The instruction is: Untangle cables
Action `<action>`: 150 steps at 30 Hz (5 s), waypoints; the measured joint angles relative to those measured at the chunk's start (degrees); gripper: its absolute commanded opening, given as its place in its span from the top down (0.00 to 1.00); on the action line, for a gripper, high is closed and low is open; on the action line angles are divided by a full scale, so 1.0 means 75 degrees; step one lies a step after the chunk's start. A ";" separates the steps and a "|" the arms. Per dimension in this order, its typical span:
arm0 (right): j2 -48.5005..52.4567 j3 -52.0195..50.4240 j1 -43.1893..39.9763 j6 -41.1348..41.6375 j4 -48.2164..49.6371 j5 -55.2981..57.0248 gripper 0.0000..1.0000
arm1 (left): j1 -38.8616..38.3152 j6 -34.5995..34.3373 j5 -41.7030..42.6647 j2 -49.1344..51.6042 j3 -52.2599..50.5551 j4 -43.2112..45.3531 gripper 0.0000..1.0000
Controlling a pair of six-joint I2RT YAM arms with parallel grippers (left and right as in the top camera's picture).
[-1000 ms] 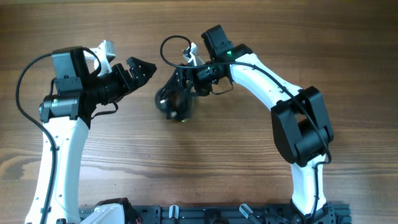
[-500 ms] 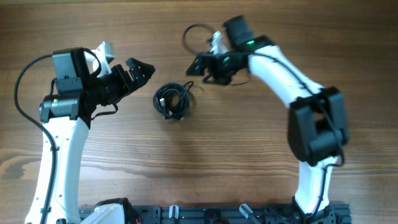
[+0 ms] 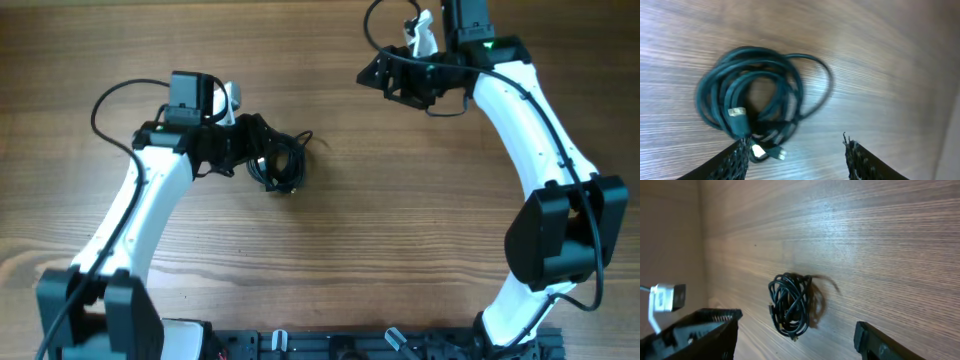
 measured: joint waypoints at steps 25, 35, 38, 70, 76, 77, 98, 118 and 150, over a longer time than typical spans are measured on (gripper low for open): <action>0.1134 -0.0530 0.2433 0.1664 0.0965 0.1682 0.45 | 0.0082 -0.2017 -0.1116 0.1201 0.0000 -0.0373 0.50; 0.1422 -0.0560 0.2742 0.1976 0.1195 0.1413 0.63 | 0.0067 -0.2040 -0.1116 0.1201 0.0000 -0.0294 0.49; 0.1475 -0.0560 0.2742 0.2020 0.1425 0.1413 0.67 | 0.0067 -0.2087 -0.1116 0.1207 0.0000 -0.0178 0.47; -0.0997 -0.0469 0.2544 -0.0475 0.1081 0.0522 0.96 | 0.0067 -0.1457 -0.0933 0.1268 0.0000 0.0239 0.48; -0.1687 -0.0385 0.2328 -0.0653 0.0708 0.0723 0.96 | 0.0079 -0.0836 -0.0335 0.1268 0.0000 0.0533 0.49; -0.1687 -0.0385 0.2282 -0.0714 0.0609 0.0702 0.96 | 0.0085 -0.0708 -0.0187 0.1265 0.0000 0.0597 0.48; -0.1201 -0.0391 0.2162 -0.2553 -0.0230 0.0460 0.96 | 0.1099 -0.0044 0.1705 -0.0172 0.0000 0.1300 0.41; 0.0125 -0.0399 0.2165 -0.1845 -0.2113 0.1099 0.90 | 0.1099 -0.0044 0.1696 -0.0172 0.0000 0.1218 0.39; 0.0125 -0.0399 0.1355 -0.0991 -0.1856 0.1367 0.11 | -0.0909 0.4246 0.0746 0.0831 -0.0015 -0.1306 0.75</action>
